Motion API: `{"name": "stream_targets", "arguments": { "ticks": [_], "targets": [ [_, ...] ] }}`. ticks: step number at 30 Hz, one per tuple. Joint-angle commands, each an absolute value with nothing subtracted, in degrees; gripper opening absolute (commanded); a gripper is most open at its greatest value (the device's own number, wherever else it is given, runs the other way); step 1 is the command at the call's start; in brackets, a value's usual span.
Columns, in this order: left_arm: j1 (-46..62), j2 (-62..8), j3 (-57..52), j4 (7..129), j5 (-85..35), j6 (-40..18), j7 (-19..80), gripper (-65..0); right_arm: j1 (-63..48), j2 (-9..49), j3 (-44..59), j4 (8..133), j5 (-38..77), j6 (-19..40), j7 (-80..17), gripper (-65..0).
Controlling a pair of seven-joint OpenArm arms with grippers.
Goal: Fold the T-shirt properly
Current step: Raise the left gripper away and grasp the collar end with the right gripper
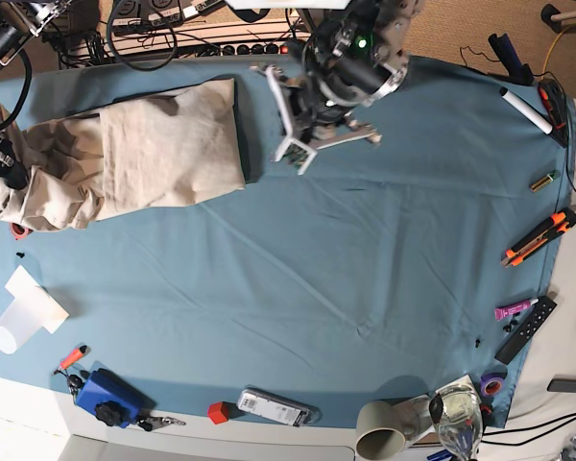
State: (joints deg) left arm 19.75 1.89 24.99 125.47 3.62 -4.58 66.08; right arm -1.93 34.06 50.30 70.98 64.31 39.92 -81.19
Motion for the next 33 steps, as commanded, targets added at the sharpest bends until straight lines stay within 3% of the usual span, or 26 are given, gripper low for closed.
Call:
{"name": "stream_targets", "arguments": {
  "ticks": [1,6,10,18,25,33],
  "targets": [
    [20.4,2.2,25.2,127.6,4.1,-4.2,65.1,-65.0,-1.3,35.9,50.7,72.0,68.0,40.0,-80.0,-65.0],
    [24.0,0.8,25.2,133.0,8.4,-2.1,64.5,-65.0,-1.3,35.4,50.7,73.5,75.9,40.0,-80.0,-65.0],
    [26.1,-1.6,25.2,135.0,13.9,0.7,64.2,-65.0,-2.3,32.4,50.6,81.4,76.3,40.0,-80.0,-65.0],
    [27.0,-3.7,25.2,135.0,17.4,1.7,65.0,-65.0,-10.9,26.1,48.1,95.9,72.6,40.0,-80.0,-65.0],
    [27.0,-3.7,25.2,135.0,17.4,1.7,65.1,-65.0,-14.0,23.2,39.7,106.2,68.9,40.0,-80.0,-65.0],
    [27.0,-4.8,25.2,135.0,17.4,1.7,65.1,-65.0,-14.0,19.2,28.9,108.3,60.4,40.0,-80.0,-65.0]
  ]
}}
